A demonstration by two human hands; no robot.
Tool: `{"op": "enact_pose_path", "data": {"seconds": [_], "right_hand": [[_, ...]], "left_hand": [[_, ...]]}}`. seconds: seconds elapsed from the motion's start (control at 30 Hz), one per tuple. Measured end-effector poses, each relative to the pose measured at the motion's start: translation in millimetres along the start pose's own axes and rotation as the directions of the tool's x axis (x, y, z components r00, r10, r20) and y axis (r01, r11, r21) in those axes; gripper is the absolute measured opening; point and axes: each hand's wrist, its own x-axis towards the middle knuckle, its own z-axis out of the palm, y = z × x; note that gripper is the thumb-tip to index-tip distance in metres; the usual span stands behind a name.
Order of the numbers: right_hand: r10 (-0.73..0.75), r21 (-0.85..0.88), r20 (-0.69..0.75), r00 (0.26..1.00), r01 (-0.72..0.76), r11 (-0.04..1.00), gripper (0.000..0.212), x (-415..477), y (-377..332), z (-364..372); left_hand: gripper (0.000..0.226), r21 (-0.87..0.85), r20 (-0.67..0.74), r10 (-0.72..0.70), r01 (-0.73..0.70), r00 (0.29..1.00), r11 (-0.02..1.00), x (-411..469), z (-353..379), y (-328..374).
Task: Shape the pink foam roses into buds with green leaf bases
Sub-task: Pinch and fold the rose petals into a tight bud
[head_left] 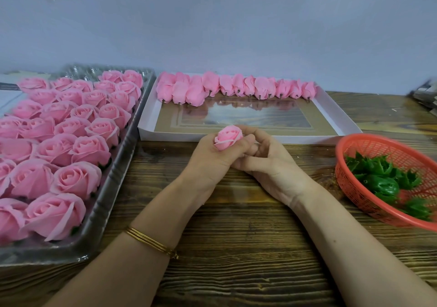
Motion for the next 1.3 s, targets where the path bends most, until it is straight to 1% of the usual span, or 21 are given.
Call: {"op": "enact_pose_path", "data": {"seconds": [0.07,0.17,0.27,0.37,0.43,0.53,0.63,0.7,0.77,0.93,1.07,1.17,1.3], "right_hand": [[-0.021,-0.038,-0.025,0.999,0.02,0.999,0.069,0.2,2.0,2.5],[-0.078,-0.127,-0.08,0.994,0.067,0.99,0.073,1.6,6.4,7.5],[-0.101,-0.158,-0.121,0.988,0.081,0.984,0.072,3.2,8.3,9.5],[-0.107,-0.177,-0.133,0.985,0.082,0.981,0.071,2.5,8.1,7.6],[-0.101,-0.178,-0.127,0.987,0.077,0.981,0.071,1.8,7.4,5.0],[-0.078,-0.169,-0.095,0.992,0.061,0.984,0.069,1.2,5.2,3.0],[-0.054,-0.116,-0.049,0.997,0.048,0.992,0.062,0.8,4.4,2.0],[-0.047,-0.101,-0.046,0.998,0.042,0.994,0.063,1.0,5.0,0.6],[-0.054,-0.112,-0.054,0.997,0.047,0.993,0.068,1.3,6.7,0.1],[-0.095,-0.206,-0.097,0.991,0.073,0.976,0.076,3.4,10.7,1.7],[-0.089,-0.18,-0.102,0.991,0.07,0.981,0.074,2.9,8.6,1.6],[-0.062,-0.163,-0.071,0.996,0.049,0.985,0.075,1.6,6.1,1.5],[-0.027,-0.105,-0.042,0.999,0.023,0.994,0.068,0.8,3.9,0.4]], "left_hand": [[0.01,-0.017,-0.058,-0.008,0.007,0.998,1.0,-0.4,1.5,0.0],[0.008,0.0,-0.12,-0.005,0.005,0.993,1.0,0.4,3.9,-2.0],[0.017,-0.014,-0.12,0.005,-0.007,0.993,1.0,0.3,5.4,-2.0],[0.015,-0.01,-0.108,0.011,-0.012,0.994,1.0,0.7,4.9,-2.1],[0.013,-0.004,-0.095,0.015,-0.016,0.995,1.0,1.0,3.6,-2.5],[0.017,0.008,-0.056,0.035,-0.034,0.998,0.999,1.3,1.3,-2.6],[0.015,0.022,-0.032,0.05,-0.05,0.998,0.999,1.9,1.7,-3.6],[0.017,0.021,-0.043,0.057,-0.056,0.997,0.998,2.0,3.2,-4.6],[0.016,0.01,-0.064,0.053,-0.053,0.997,0.999,1.9,3.9,-5.3],[0.008,-0.002,-0.091,0.027,-0.027,0.995,1.0,2.0,4.0,-6.6],[0.007,0.018,-0.071,0.016,-0.015,0.997,1.0,0.2,3.8,-4.1],[0.002,0.033,-0.051,0.006,-0.005,0.999,0.999,-0.1,2.8,-2.0],[0.004,0.081,-0.056,0.025,-0.021,0.998,0.997,0.5,3.4,-3.8]]}}
